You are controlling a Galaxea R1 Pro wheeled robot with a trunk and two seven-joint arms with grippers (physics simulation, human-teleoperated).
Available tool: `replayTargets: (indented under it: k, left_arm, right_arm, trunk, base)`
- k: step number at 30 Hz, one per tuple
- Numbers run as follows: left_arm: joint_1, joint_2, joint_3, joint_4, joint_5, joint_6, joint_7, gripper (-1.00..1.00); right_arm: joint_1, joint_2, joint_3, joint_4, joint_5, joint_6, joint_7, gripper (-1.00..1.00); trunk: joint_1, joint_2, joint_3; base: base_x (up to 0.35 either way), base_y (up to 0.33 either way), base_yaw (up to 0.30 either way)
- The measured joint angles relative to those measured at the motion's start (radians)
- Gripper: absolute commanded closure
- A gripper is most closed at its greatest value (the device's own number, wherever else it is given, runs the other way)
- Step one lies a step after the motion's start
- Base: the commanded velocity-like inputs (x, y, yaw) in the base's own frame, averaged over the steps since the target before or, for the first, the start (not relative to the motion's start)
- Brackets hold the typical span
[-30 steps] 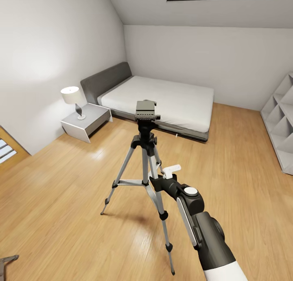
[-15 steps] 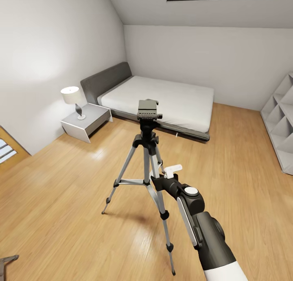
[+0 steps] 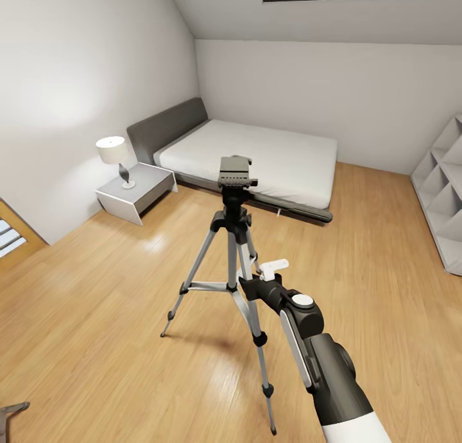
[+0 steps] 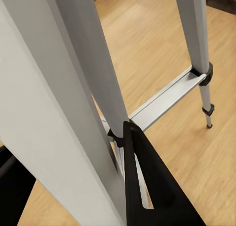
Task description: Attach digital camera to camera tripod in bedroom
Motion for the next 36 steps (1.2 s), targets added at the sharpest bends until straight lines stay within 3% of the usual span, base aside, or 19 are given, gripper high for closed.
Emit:
replayTargets:
  k: [28, 32, 33, 36]
  left_arm:
    - [0.0, 0.003, 0.004, -0.009, -0.006, -0.001, 0.007, 1.0]
    - [0.0, 0.023, 0.006, -0.03, -0.008, 0.008, 0.025, 1.0]
    - [0.002, 0.048, 0.01, -0.114, -0.01, 0.01, 0.029, 1.0]
    - [0.0, 0.076, 0.004, -0.229, -0.007, 0.036, 0.056, 1.0]
  right_arm:
    - [0.0, 0.0, 0.01, -0.001, -0.003, 0.004, -0.01, 1.0]
    - [0.0, 0.0, 0.009, -0.001, -0.003, 0.004, -0.01, 1.0]
    - [0.0, 0.0, 0.009, -0.001, -0.003, 0.004, -0.01, 1.0]
    - [0.0, 0.0, 0.008, -0.002, -0.004, 0.004, -0.01, 1.0]
  trunk:
    - [0.0, 0.0, 0.0]
    - [0.0, 0.0, 0.0]
    - [0.0, 0.0, 0.0]
    - [0.0, 0.0, 0.0]
  base:
    - [0.0, 0.0, 0.0]
    - [0.0, 0.0, 0.0]
    - [0.0, 0.0, 0.0]
    - [0.0, 0.0, 0.0]
